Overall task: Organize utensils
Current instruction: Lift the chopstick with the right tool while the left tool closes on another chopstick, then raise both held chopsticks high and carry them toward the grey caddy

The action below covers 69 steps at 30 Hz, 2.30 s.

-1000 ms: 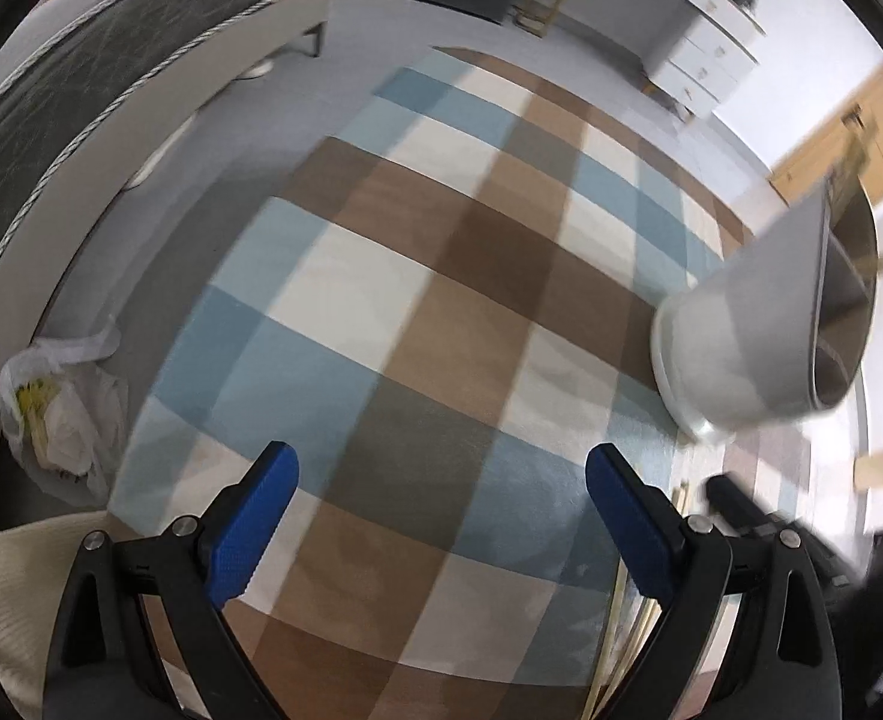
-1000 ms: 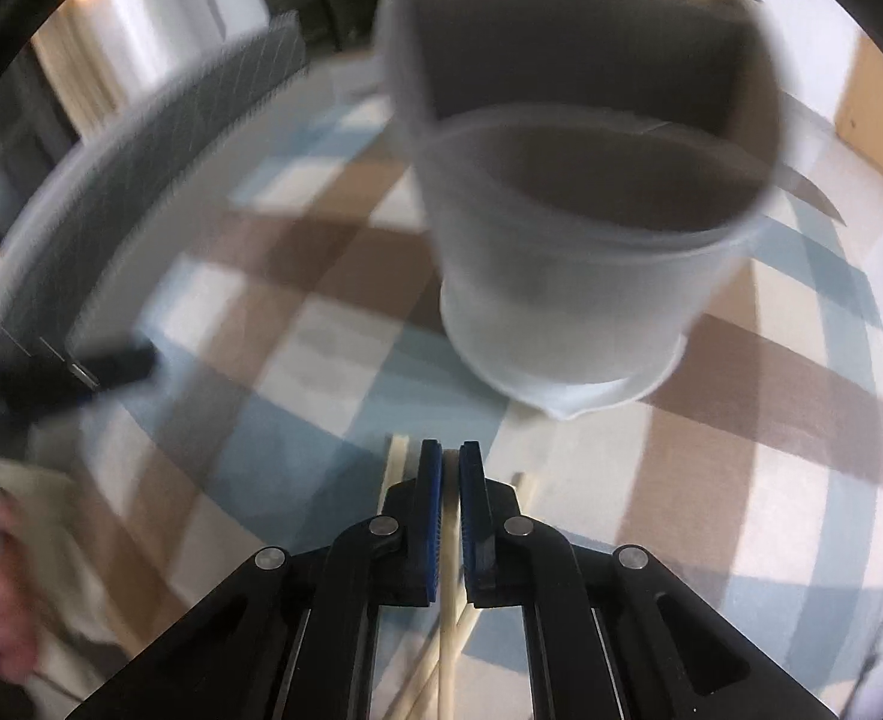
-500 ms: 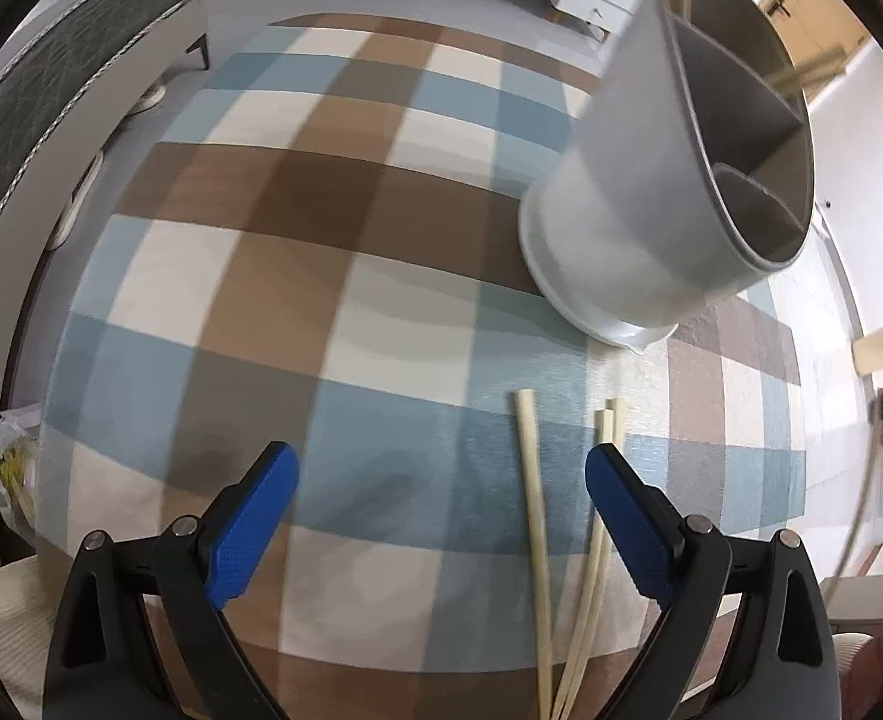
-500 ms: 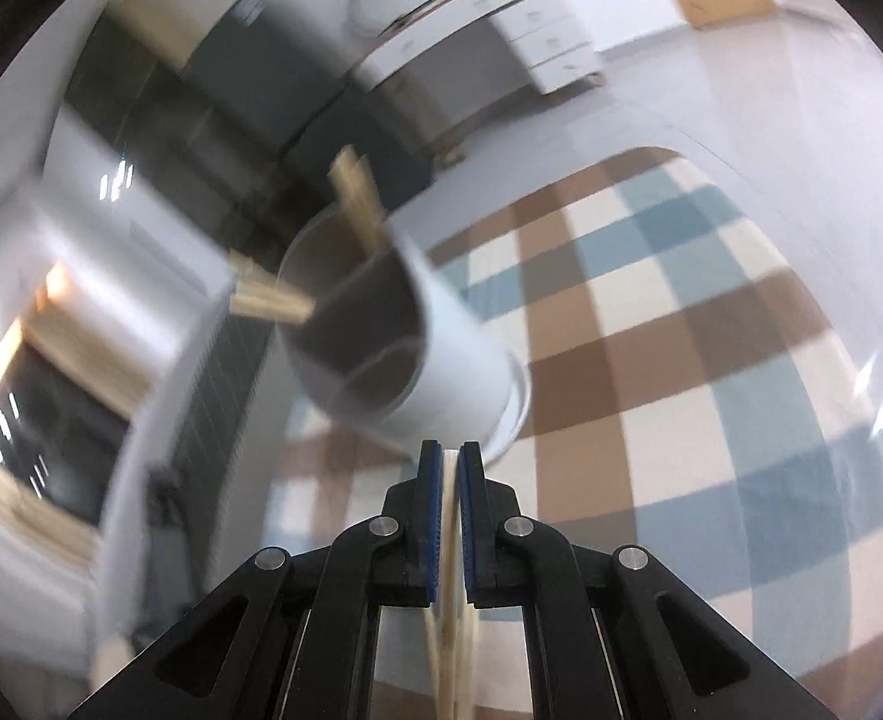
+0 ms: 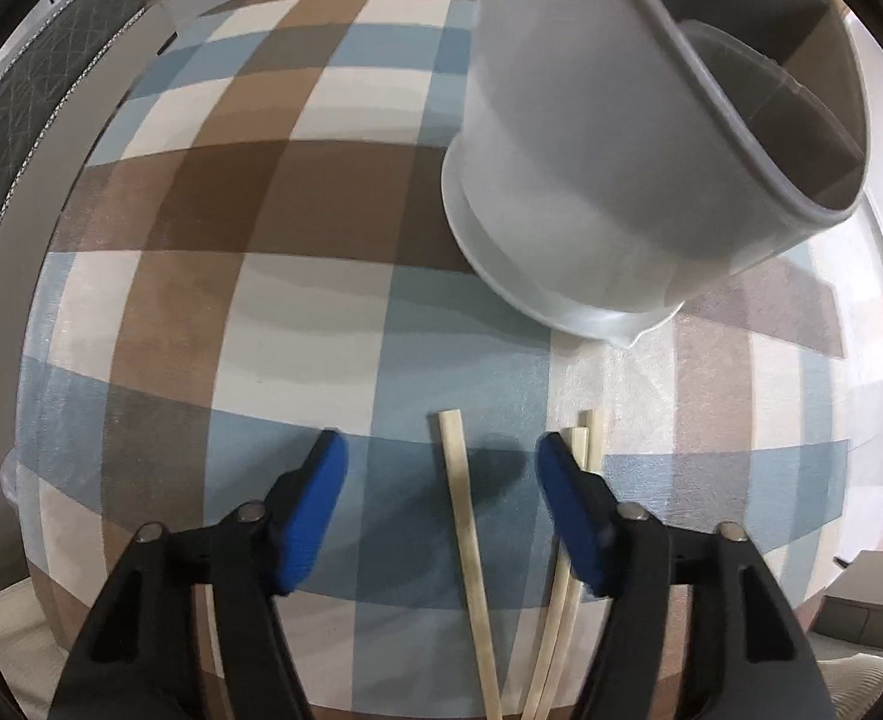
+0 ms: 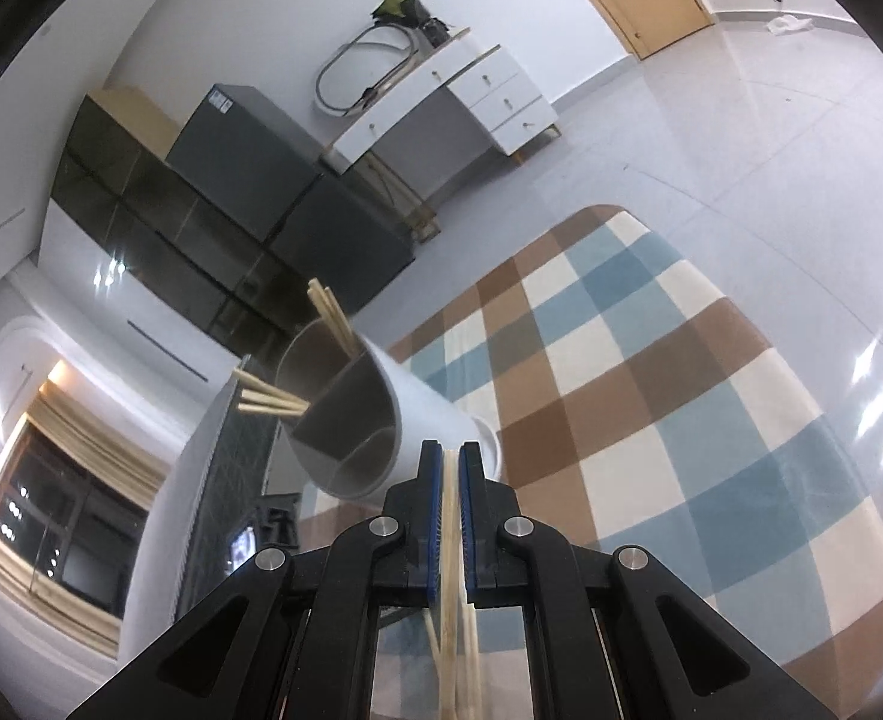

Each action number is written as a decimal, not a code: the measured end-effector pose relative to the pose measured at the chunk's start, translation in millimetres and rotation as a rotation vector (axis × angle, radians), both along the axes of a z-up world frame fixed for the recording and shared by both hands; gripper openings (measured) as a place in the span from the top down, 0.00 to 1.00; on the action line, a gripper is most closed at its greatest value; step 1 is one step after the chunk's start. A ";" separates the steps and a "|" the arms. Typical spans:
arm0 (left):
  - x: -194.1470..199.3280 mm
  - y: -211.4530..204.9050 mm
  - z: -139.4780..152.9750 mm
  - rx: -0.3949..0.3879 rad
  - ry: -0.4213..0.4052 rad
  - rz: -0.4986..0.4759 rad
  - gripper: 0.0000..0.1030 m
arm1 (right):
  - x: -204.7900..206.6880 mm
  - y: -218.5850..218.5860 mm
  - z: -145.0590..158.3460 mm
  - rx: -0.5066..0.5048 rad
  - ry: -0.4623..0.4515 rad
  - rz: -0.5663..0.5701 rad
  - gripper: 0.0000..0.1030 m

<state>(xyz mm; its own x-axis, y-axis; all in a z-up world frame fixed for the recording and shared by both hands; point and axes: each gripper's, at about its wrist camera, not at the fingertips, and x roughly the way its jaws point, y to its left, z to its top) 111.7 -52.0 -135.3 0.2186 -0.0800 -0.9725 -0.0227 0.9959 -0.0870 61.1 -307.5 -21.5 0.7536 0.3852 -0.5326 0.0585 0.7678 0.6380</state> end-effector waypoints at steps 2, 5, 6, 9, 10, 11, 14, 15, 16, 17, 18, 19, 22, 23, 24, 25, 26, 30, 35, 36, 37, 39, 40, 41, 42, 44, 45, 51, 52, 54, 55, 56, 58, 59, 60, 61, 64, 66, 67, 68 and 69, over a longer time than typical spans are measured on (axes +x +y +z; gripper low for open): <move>-1.3 -5.6 0.5 0.043 -0.009 -0.016 0.60 | 0.3 -2.9 0.1 0.007 -0.004 -0.007 0.95; -5.3 -8.4 3.4 0.042 -0.028 -0.027 0.94 | -1.4 -5.0 1.7 0.007 -0.012 -0.014 0.95; -6.4 -8.3 3.6 0.030 -0.022 -0.028 0.97 | -1.7 -5.1 2.6 0.003 -0.016 -0.014 0.95; -13.3 -7.0 8.2 0.026 -0.037 -0.032 0.97 | -2.9 -4.1 5.4 -0.016 -0.032 -0.016 0.95; -16.0 -6.1 11.3 0.025 -0.050 -0.035 0.97 | -3.6 -3.5 6.6 -0.023 -0.038 -0.015 0.95; -20.7 -4.6 16.6 0.022 -0.070 -0.037 0.97 | -4.9 -2.6 8.2 -0.034 -0.045 -0.016 0.95; -35.4 -0.4 36.0 -0.003 -0.138 -0.028 0.97 | -9.0 0.4 13.5 -0.054 -0.068 -0.009 0.95; -43.3 2.4 47.1 -0.014 -0.178 -0.026 0.98 | -11.3 1.2 15.7 -0.059 -0.081 -0.007 0.95; -47.8 1.7 54.1 -0.017 -0.203 -0.029 0.98 | -15.1 2.2 17.9 -0.062 -0.094 -0.006 0.95; -55.9 3.1 64.9 -0.024 -0.240 -0.035 0.98 | -18.6 3.3 19.5 -0.062 -0.102 -0.004 0.95; -61.1 -0.1 73.0 -0.029 -0.265 -0.043 0.98 | -22.5 4.7 20.9 -0.063 -0.107 -0.002 0.95; -66.0 -4.8 77.4 -0.040 -0.278 -0.052 0.98 | -26.9 6.7 21.7 -0.067 -0.110 0.001 0.95; -71.3 -19.0 94.7 -0.046 -0.306 -0.102 0.98 | -37.2 13.7 23.9 -0.083 -0.113 0.014 0.95; -77.1 -20.3 100.4 -0.050 -0.311 -0.112 0.98 | -40.1 15.6 25.0 -0.090 -0.115 0.015 0.95; -80.7 -21.4 103.2 -0.060 -0.312 -0.114 0.98 | -43.6 17.7 26.0 -0.096 -0.116 0.017 0.95; -76.9 -20.0 105.5 -0.070 -0.312 -0.113 0.98 | -47.6 19.6 27.1 -0.098 -0.117 0.019 0.95; -78.6 -16.5 109.3 -0.076 -0.315 -0.113 0.98 | -51.6 21.4 28.6 -0.103 -0.119 0.018 0.95; -85.5 -2.2 124.7 -0.103 -0.353 -0.127 0.98 | -63.5 27.1 34.9 -0.120 -0.129 0.018 0.95; -92.3 9.9 144.5 -0.142 -0.414 -0.129 0.98 | -76.2 36.3 46.9 -0.154 -0.150 0.023 0.95; -92.5 12.6 149.5 -0.156 -0.428 -0.127 0.98 | -76.9 37.7 49.2 -0.151 -0.155 0.030 0.95; -93.1 14.0 154.1 -0.164 -0.439 -0.126 0.98 | -76.9 39.1 51.5 -0.146 -0.160 0.040 0.95; -91.6 18.7 166.7 -0.185 -0.473 -0.120 0.98 | -77.8 42.9 58.2 -0.145 -0.176 0.049 0.95; -90.8 20.3 172.1 -0.192 -0.488 -0.117 0.98 | -77.4 45.5 62.9 -0.147 -0.189 0.055 0.95; -89.0 22.1 178.9 -0.201 -0.507 -0.113 0.98 | -76.6 48.4 68.3 -0.153 -0.205 0.062 0.95; -86.2 24.2 185.9 -0.214 -0.527 -0.108 0.98 | -76.2 50.9 72.3 -0.159 -0.216 0.064 0.95; -81.7 27.7 199.7 -0.232 -0.561 -0.097 0.98 | -72.3 56.0 84.5 -0.174 -0.249 0.071 0.95; -78.0 29.2 207.3 -0.242 -0.581 -0.092 0.98 | -69.2 58.2 91.1 -0.180 -0.267 0.072 0.95; -53.6 39.6 245.2 -0.278 -0.703 -0.064 0.98 | -35.3 70.2 133.6 -0.219 -0.376 0.078 0.95; -47.5 42.2 251.1 -0.284 -0.725 -0.056 0.98 | -27.1 72.7 141.9 -0.231 -0.401 0.080 0.95; -33.5 47.3 261.7 -0.296 -0.770 -0.036 0.98 | -13.1 76.6 153.7 -0.247 -0.438 0.084 0.95; -28.5 48.9 264.0 -0.298 -0.789 -0.029 0.98 | -3.5 79.4 160.7 -0.257 -0.459 0.084 0.95; -20.9 50.7 267.8 -0.297 -0.814 -0.020 0.98 | 2.6 81.7 165.4 -0.263 -0.476 0.083 0.95; -7.1 53.5 271.5 -0.294 -0.851 -0.004 0.98 | 21.3 88.5 175.2 -0.284 -0.520 0.077 0.95; 2.0 54.9 273.0 -0.294 -0.876 0.005 0.98 | 28.0 91.6 178.1 -0.294 -0.535 0.074 0.95; 8.4 55.9 272.8 -0.296 -0.893 0.011 0.98 | 39.2 97.2 181.6 -0.308 -0.559 0.069 0.95; 14.0 56.6 271.9 -0.298 -0.906 0.012 0.98 | 46.7 100.6 182.9 -0.314 -0.575 0.066 0.95; 33.1 57.5 265.5 -0.297 -0.956 0.022 0.98 | 71.5 110.6 181.9 -0.323 -0.610 0.042 0.95; 42.4 58.1 259.7 -0.302 -0.977 0.026 0.98 | 86.5 113.3 177.6 -0.316 -0.615 0.025 0.95; 47.9 57.5 255.8 -0.300 -0.989 0.028 0.98 | 95.0 113.9 173.3 -0.314 -0.617 0.003 0.95; 52.2 57.5 252.6 -0.301 -1.000 0.031 0.98 | 100.6 113.1 169.7 -0.309 -0.617 -0.011 0.95; 56.2 58.0 249.5 -0.306 -1.006 0.034 0.98 | 108.9 111.9 164.1 -0.301 -0.610 -0.034 0.95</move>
<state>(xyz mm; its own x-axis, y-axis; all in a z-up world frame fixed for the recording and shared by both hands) 167.9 6.1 114.2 0.9211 -0.2701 -0.2804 0.1721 0.9286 -0.3288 170.0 -195.6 142.6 0.9620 0.2580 -0.0888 -0.2171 0.9209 0.3236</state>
